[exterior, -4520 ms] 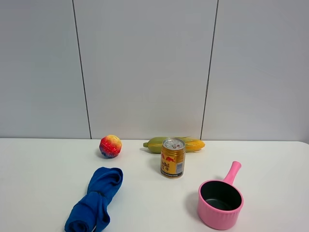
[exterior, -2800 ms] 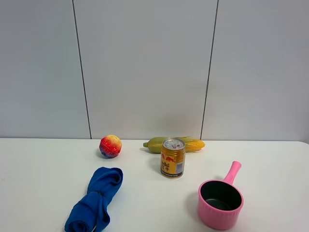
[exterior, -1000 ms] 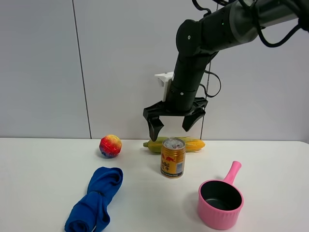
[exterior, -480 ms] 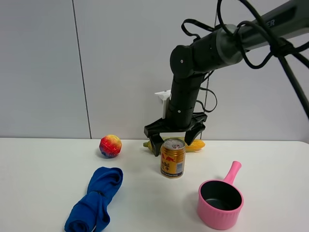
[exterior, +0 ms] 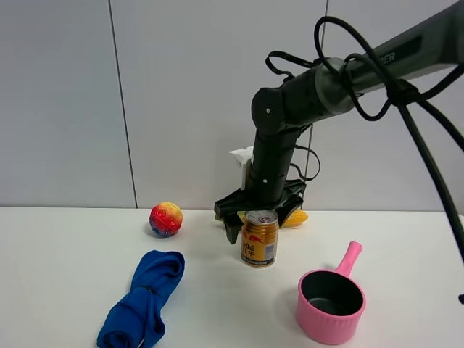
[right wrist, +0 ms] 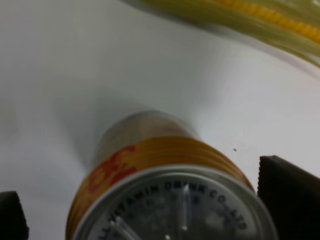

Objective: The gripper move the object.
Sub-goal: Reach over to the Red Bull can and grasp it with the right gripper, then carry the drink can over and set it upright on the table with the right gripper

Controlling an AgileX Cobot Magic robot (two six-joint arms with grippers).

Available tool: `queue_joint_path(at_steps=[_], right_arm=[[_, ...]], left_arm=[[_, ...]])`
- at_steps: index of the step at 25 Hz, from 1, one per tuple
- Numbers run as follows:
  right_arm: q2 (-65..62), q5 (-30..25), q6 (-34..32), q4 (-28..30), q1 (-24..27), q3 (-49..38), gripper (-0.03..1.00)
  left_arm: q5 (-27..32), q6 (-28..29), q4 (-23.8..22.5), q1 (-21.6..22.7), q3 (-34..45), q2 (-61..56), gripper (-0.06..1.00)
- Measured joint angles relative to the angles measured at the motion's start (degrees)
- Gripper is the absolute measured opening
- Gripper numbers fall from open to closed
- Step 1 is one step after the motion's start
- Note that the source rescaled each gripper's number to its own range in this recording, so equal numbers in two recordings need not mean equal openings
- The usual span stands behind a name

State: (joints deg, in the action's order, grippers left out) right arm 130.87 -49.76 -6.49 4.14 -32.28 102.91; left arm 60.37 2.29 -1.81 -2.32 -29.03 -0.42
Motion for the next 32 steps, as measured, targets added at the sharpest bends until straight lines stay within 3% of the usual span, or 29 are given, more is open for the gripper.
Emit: queue_joint_path(at_steps=[4, 10, 12, 21, 27, 32], right_arm=[[0.7, -0.05, 0.0, 0.01, 0.0, 0.0, 0.77], [0.7, -0.05, 0.0, 0.75, 0.0, 0.0, 0.25], [0.7, -0.05, 0.0, 1.28, 0.0, 0.0, 0.01], [0.65, -0.19, 0.95, 1.08, 0.0, 0.0, 0.0], [-2.7, -3.11, 10.1, -6.18, -0.05, 0.12, 0.0], [-6.9, -8.62, 16.37, -10.88, -2.02, 7.92, 0.0]], left_arm=[[0.0, 0.0, 0.0, 0.0, 0.0, 0.0, 1.0], [0.0, 0.0, 0.0, 0.0, 0.0, 0.0, 1.0], [0.0, 0.0, 0.0, 0.0, 0.0, 0.0, 1.0], [0.0, 0.0, 0.0, 0.0, 0.0, 0.0, 1.0], [0.0, 0.0, 0.0, 0.0, 0.0, 0.0, 1.0], [0.0, 0.0, 0.0, 0.0, 0.0, 0.0, 1.0]])
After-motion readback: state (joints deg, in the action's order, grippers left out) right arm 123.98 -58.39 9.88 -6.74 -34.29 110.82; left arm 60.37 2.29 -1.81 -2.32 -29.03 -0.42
